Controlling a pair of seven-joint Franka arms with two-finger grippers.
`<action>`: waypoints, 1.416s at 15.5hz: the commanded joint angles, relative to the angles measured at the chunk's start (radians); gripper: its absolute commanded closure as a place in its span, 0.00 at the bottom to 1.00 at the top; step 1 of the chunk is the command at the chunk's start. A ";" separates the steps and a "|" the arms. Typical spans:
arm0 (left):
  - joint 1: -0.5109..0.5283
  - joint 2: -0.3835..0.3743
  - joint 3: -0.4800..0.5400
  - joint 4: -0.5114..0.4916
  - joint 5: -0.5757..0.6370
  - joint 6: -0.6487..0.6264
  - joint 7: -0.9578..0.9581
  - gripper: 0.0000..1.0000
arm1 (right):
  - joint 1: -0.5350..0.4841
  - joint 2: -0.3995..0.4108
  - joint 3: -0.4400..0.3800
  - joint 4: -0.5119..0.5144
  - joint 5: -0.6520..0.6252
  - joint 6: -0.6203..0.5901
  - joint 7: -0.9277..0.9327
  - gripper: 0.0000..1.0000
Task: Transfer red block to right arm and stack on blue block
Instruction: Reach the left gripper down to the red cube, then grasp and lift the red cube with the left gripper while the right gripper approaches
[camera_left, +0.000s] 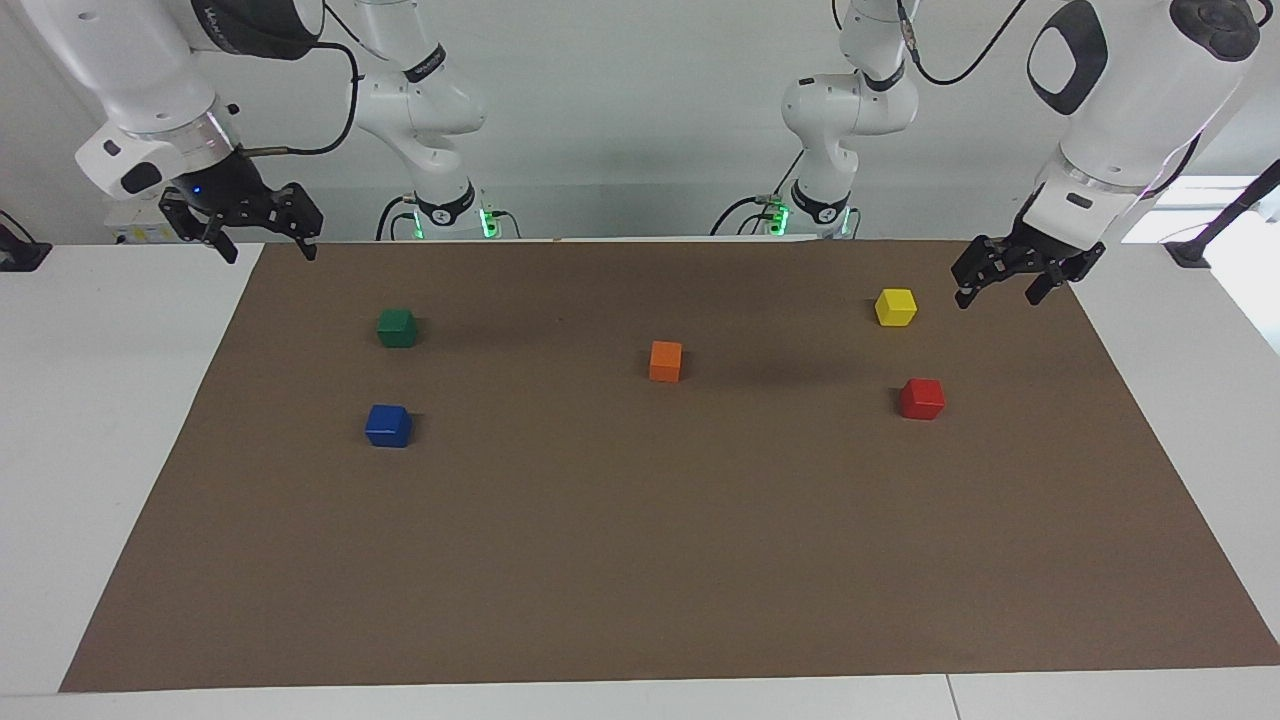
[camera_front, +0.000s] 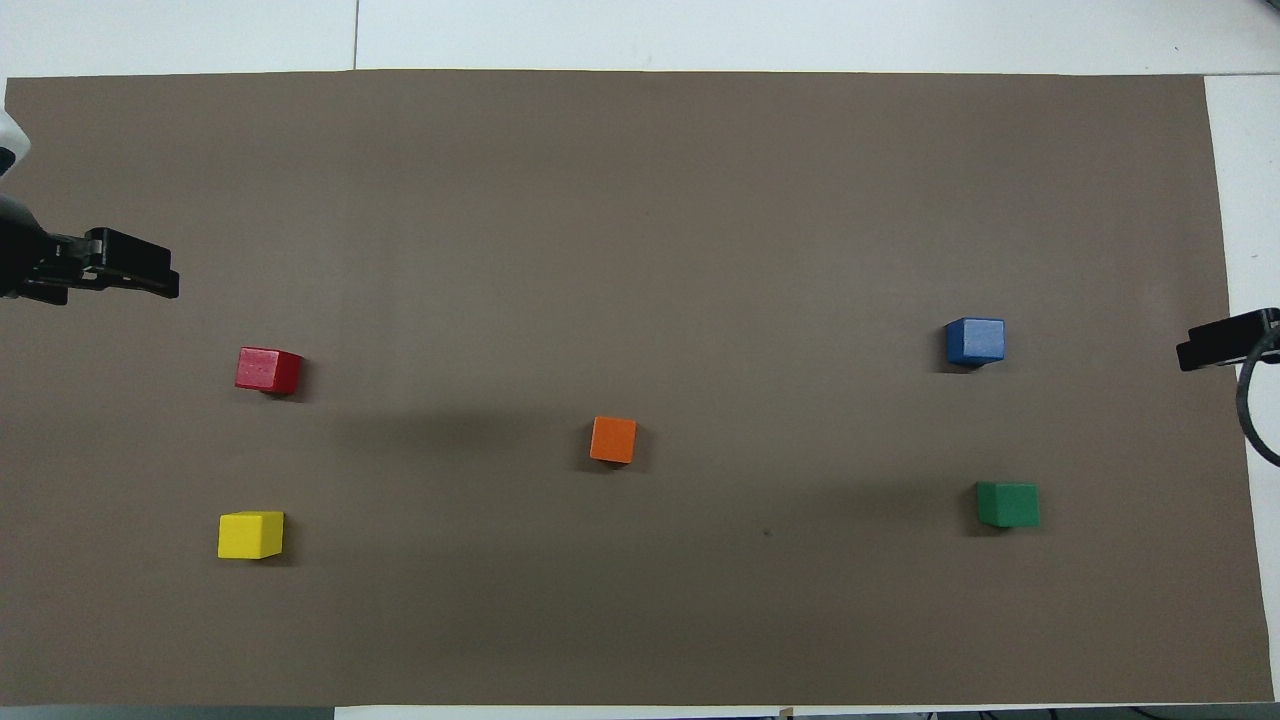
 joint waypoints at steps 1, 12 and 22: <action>-0.009 -0.005 0.011 -0.005 -0.013 0.024 0.030 0.00 | -0.013 -0.007 0.005 -0.003 0.010 0.006 0.006 0.00; -0.004 0.001 0.023 -0.537 0.016 0.630 0.157 0.00 | -0.019 -0.023 0.005 -0.120 0.142 0.096 -0.026 0.00; 0.001 0.038 0.063 -0.684 0.016 0.824 0.245 0.00 | -0.028 0.115 0.005 -0.333 0.681 0.380 -0.275 0.00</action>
